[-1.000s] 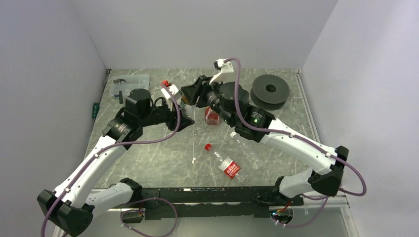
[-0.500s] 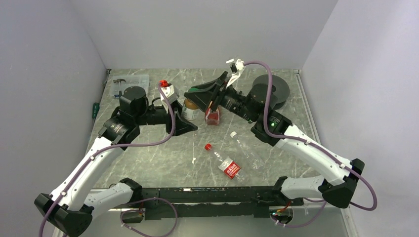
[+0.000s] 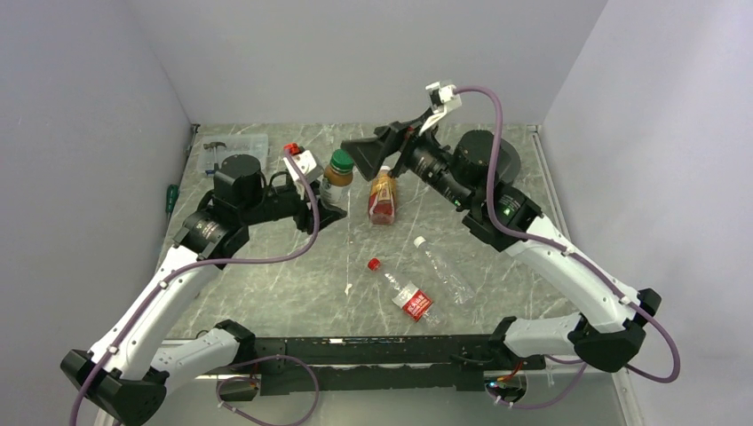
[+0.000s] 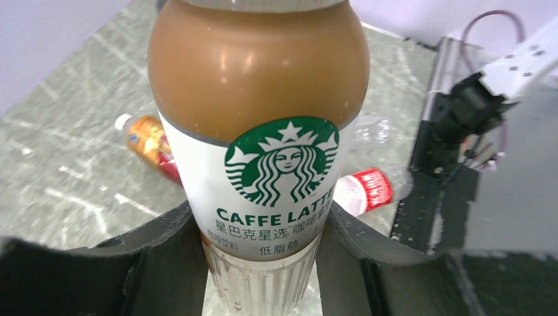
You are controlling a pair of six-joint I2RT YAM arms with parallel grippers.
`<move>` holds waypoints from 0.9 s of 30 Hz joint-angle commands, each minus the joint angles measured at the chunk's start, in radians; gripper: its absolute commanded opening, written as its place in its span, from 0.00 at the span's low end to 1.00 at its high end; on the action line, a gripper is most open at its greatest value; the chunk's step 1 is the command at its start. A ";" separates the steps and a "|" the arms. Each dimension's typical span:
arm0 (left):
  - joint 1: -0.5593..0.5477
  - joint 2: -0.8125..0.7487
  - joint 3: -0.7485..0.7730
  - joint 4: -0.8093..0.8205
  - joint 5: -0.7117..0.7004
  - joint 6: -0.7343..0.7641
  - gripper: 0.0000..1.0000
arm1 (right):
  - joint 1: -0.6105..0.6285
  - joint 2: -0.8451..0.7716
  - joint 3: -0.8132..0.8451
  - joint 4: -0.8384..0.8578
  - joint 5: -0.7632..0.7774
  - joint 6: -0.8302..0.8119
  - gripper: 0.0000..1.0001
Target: Unscrew the bottle caps
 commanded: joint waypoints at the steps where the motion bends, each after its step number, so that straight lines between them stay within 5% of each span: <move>1: 0.003 0.000 0.024 -0.020 -0.169 0.108 0.00 | 0.041 0.066 0.163 -0.157 0.254 0.008 0.99; 8: 0.003 0.008 0.023 -0.010 -0.212 0.113 0.00 | 0.098 0.203 0.330 -0.305 0.308 0.035 0.90; 27: 0.002 0.009 0.016 0.002 -0.224 0.103 0.00 | 0.102 0.258 0.317 -0.278 0.253 0.091 0.57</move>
